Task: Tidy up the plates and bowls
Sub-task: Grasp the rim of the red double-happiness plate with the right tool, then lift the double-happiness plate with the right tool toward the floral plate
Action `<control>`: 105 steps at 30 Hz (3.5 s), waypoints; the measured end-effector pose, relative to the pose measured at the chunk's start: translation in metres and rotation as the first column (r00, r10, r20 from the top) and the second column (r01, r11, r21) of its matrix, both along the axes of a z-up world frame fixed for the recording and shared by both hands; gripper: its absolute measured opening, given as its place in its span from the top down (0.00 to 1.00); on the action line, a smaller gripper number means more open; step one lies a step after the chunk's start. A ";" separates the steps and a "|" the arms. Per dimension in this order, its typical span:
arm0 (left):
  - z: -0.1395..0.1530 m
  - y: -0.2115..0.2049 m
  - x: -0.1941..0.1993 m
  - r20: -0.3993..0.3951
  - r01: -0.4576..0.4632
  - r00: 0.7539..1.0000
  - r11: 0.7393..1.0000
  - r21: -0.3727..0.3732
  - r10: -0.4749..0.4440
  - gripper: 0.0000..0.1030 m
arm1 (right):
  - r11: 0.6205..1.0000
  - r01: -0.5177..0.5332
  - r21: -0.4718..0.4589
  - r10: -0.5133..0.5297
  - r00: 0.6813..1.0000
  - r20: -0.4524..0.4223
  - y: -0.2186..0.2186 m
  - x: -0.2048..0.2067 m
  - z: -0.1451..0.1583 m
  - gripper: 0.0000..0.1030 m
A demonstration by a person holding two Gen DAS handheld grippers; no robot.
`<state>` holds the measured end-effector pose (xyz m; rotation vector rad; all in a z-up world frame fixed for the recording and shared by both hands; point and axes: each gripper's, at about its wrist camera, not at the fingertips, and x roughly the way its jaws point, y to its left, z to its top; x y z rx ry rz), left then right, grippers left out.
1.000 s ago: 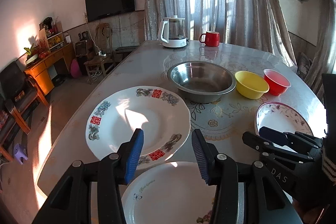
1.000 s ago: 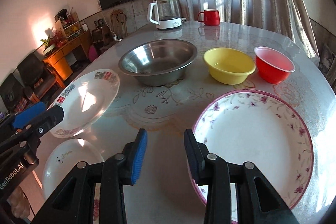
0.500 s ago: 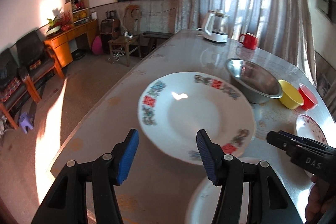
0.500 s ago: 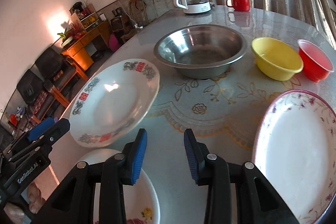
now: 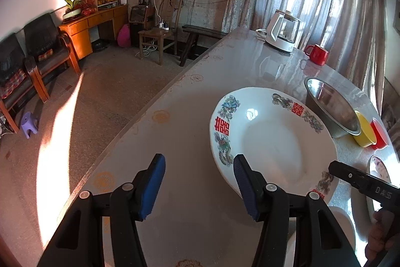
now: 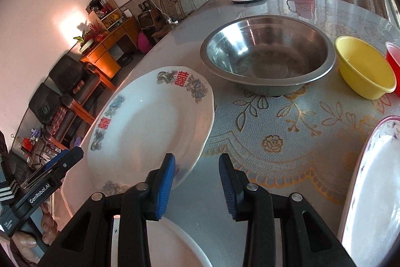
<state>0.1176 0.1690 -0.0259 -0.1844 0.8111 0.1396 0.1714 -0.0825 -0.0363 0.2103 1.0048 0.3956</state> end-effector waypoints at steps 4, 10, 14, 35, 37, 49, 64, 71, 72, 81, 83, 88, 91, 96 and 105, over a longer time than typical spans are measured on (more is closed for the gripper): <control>-0.003 0.000 0.010 -0.006 0.026 1.000 1.000 -0.009 -0.026 0.44 | 1.000 0.002 -0.001 -0.003 1.000 -0.014 0.002 0.009 -0.004 0.65; -0.005 0.000 0.022 -0.002 0.059 0.998 0.997 -0.041 -0.059 0.44 | 1.000 0.000 -0.013 0.000 1.000 -0.022 0.007 0.020 -0.008 0.65; -0.008 -0.001 0.030 -0.011 0.071 0.997 0.996 -0.057 -0.072 0.44 | 1.000 0.000 -0.015 0.000 1.000 -0.022 0.009 0.023 -0.008 0.65; -0.024 -0.008 0.083 -0.062 0.163 0.983 0.975 -0.150 -0.174 0.50 | 0.999 -0.047 -0.012 0.046 0.997 -0.057 0.030 0.047 -0.014 0.63; -0.024 -0.013 0.082 -0.066 0.155 0.984 0.980 -0.126 -0.165 0.48 | 0.999 -0.047 -0.020 0.046 0.998 -0.053 0.030 0.048 -0.012 0.63; -0.020 -0.023 0.055 -0.050 0.200 0.977 0.975 -0.095 -0.206 0.50 | 0.998 -0.061 -0.024 0.060 0.997 -0.045 0.023 0.032 -0.004 0.63; -0.008 -0.033 0.032 0.037 0.254 0.967 0.964 -0.082 -0.252 0.50 | 0.996 -0.066 -0.068 0.068 0.997 0.032 0.017 0.005 0.006 0.64; -0.011 -0.045 0.029 0.020 0.277 0.961 0.959 -0.058 -0.276 0.51 | 0.995 -0.069 -0.067 0.072 0.996 0.057 0.016 -0.004 0.007 0.65; -0.011 -0.046 0.028 0.025 0.280 0.960 0.959 -0.055 -0.279 0.51 | 0.996 -0.066 -0.062 0.069 0.997 0.046 0.015 -0.004 0.005 0.65; -0.007 -0.055 0.021 0.047 0.308 0.951 0.951 -0.027 -0.307 0.51 | 0.998 -0.056 -0.031 0.057 0.998 0.035 0.012 -0.003 -0.001 0.68; -0.006 -0.055 0.018 0.058 0.312 0.949 0.950 -0.030 -0.310 0.51 | 0.998 -0.054 -0.025 0.055 0.998 0.039 0.011 -0.006 -0.001 0.68; -0.002 -0.054 0.008 0.081 0.311 0.948 0.950 -0.026 -0.308 0.51 | 0.998 -0.056 -0.028 0.058 0.996 0.061 0.006 -0.012 0.002 0.68; 0.003 -0.054 0.001 0.101 0.312 0.946 0.950 -0.027 -0.308 0.51 | 0.998 -0.056 -0.024 0.058 0.995 0.077 0.003 -0.018 0.005 0.68; 0.011 -0.055 -0.015 0.128 0.316 0.942 0.948 -0.025 -0.310 0.50 | 0.998 -0.055 -0.003 0.056 0.995 0.085 -0.001 -0.029 0.010 0.68; 0.021 -0.069 -0.038 0.153 0.342 0.930 0.939 -0.019 -0.335 0.50 | 0.999 -0.034 0.008 0.033 0.994 0.103 -0.014 -0.053 0.020 0.68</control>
